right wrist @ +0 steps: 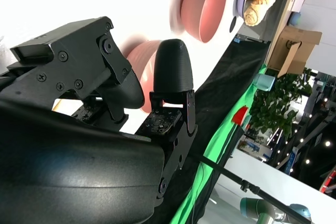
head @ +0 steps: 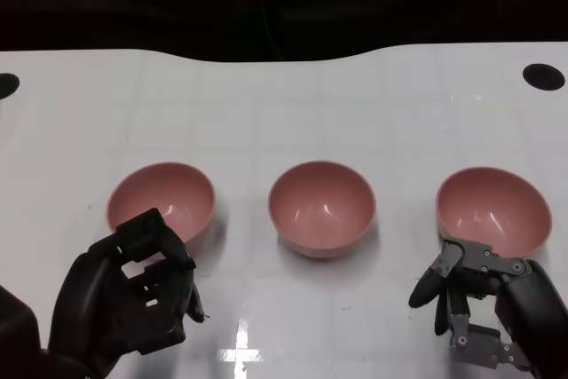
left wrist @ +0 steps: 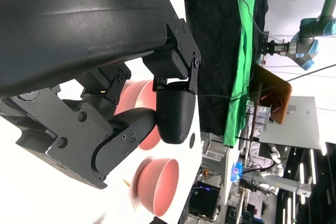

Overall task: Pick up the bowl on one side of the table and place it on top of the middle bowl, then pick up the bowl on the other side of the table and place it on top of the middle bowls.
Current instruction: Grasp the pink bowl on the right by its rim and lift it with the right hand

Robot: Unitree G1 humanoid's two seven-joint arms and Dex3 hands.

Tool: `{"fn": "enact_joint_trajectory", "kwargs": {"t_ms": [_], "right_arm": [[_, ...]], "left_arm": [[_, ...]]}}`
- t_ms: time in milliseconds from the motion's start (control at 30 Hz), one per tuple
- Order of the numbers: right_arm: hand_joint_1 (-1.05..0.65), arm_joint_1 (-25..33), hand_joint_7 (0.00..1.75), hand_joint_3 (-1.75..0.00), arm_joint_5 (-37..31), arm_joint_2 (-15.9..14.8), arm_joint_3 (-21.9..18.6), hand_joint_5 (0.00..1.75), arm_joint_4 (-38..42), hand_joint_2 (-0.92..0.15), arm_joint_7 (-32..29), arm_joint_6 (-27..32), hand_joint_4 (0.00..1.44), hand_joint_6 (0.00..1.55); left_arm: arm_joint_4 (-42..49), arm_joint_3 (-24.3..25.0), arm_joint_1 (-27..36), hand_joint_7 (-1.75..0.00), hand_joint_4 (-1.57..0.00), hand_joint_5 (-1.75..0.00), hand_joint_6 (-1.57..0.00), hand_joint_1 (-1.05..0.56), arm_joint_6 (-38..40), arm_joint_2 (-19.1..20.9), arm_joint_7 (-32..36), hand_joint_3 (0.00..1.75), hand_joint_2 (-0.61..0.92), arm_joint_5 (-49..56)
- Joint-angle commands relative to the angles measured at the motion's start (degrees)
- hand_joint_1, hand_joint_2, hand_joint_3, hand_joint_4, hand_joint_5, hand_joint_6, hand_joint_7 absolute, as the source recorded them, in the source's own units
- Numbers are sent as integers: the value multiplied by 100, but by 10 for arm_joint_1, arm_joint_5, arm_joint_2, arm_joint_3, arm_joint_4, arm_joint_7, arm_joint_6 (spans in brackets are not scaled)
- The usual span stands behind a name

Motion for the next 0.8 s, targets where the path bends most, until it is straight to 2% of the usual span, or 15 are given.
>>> {"fn": "enact_joint_trajectory", "kwargs": {"t_ms": [33, 133, 167, 233, 267, 333, 400, 500, 800], "right_arm": [[-9, -3, 102, -109, -2, -12, -7, 134, -7, -45, 0, 1, 62, 66], [-14, -4, 85, -86, -24, -21, -10, 125, -17, -53, -5, 8, 52, 61], [-16, -6, 79, -75, -36, -28, -12, 126, -21, -59, -6, 11, 48, 59], [-22, -9, 66, -41, -55, -39, -14, 132, -29, -76, -7, 15, 43, 57], [-23, -11, 62, -32, -70, -46, -15, 133, -32, -81, -10, 15, 41, 56], [-31, -15, 51, -15, -101, -60, -16, 121, -36, -88, -19, 16, 34, 55], [-38, -22, 39, -6, -127, -74, -18, 104, -35, -91, -28, 13, 29, 53], [-47, -25, 24, -2, -161, -87, -22, 86, -45, -91, -39, 26, 27, 49], [-64, -27, 5, 0, -282, -119, -27, 67, -84, -92, -79, 69, 13, 32]], "left_arm": [[4, 0, -2, -158, -92, -171, -81, -19, -6, 7, -4, 122, 46, 5], [2, 0, -1, -159, -92, -171, -81, -19, -5, 7, -4, 122, 46, 6], [2, 0, -1, -158, -92, -171, -81, -19, -4, 8, -3, 122, 46, 7], [0, -1, -1, -158, -91, -171, -81, -20, -2, 8, 0, 121, 46, 8], [1, -1, -1, -158, -91, -171, -81, -20, -4, 8, -1, 120, 46, 8], [4, -1, -2, -158, -91, -171, -81, -20, -7, 8, -4, 120, 46, 7], [4, 0, -2, -158, -92, -171, -81, -18, -5, 8, -5, 122, 46, 5], [4, 0, -2, -157, -92, -171, -81, -17, -5, 7, -5, 124, 45, 3], [5, -5, -1, -157, -92, -171, -81, -19, -12, 4, -5, 125, 44, 6]]}}
